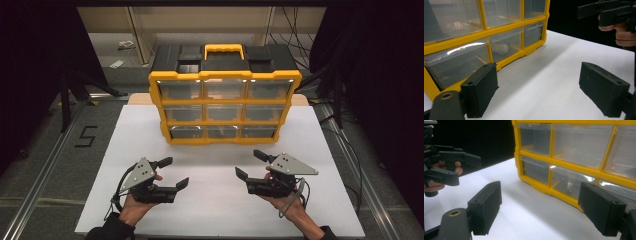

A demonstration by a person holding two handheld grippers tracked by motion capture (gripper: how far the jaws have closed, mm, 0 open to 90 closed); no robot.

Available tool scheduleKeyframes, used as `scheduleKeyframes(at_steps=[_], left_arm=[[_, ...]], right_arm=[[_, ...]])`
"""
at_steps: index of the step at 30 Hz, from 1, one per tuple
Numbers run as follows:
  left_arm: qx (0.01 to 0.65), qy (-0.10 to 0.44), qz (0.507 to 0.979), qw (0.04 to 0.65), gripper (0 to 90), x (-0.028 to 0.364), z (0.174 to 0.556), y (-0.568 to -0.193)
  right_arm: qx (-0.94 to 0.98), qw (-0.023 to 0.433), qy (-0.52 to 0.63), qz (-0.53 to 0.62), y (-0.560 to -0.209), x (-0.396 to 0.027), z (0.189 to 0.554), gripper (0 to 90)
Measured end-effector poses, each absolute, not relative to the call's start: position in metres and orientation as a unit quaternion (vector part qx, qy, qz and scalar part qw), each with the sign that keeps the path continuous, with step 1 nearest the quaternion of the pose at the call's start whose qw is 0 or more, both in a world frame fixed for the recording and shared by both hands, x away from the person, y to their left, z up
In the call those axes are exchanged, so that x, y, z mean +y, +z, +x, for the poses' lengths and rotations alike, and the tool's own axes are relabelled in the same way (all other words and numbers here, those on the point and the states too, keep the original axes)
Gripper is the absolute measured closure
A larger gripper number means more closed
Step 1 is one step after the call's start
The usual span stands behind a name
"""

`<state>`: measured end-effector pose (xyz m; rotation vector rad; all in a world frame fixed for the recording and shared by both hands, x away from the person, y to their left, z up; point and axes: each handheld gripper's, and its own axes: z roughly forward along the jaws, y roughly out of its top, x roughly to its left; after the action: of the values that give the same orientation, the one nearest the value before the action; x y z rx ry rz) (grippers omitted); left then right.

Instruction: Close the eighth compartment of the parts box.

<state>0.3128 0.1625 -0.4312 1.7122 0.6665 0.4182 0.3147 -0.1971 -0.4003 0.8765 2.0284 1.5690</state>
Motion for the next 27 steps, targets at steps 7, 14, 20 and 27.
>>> scheduleKeyframes(at_steps=[7, 14, 20, 27], left_arm=[[0.286, 0.18, 0.735, 0.588, 15.2, 0.162, 0.313, -0.431], [0.285, 0.18, 0.735, 0.588, 15.2, 0.162, 0.313, -0.431], [0.285, 0.18, 0.736, 0.588, 15.2, 0.162, 0.313, -0.431], [0.285, 0.181, 0.735, 0.588, 15.2, 0.162, 0.312, -0.431]], right_arm=[[0.728, 0.213, 0.567, 0.32, -0.402, -0.204, 0.309, 19.0], [0.726, 0.213, 0.569, 0.322, -0.403, -0.21, 0.302, 18.6], [0.724, 0.216, 0.57, 0.322, -0.404, -0.214, 0.298, 17.5], [0.72, 0.218, 0.574, 0.324, -0.404, -0.218, 0.293, 16.6]])
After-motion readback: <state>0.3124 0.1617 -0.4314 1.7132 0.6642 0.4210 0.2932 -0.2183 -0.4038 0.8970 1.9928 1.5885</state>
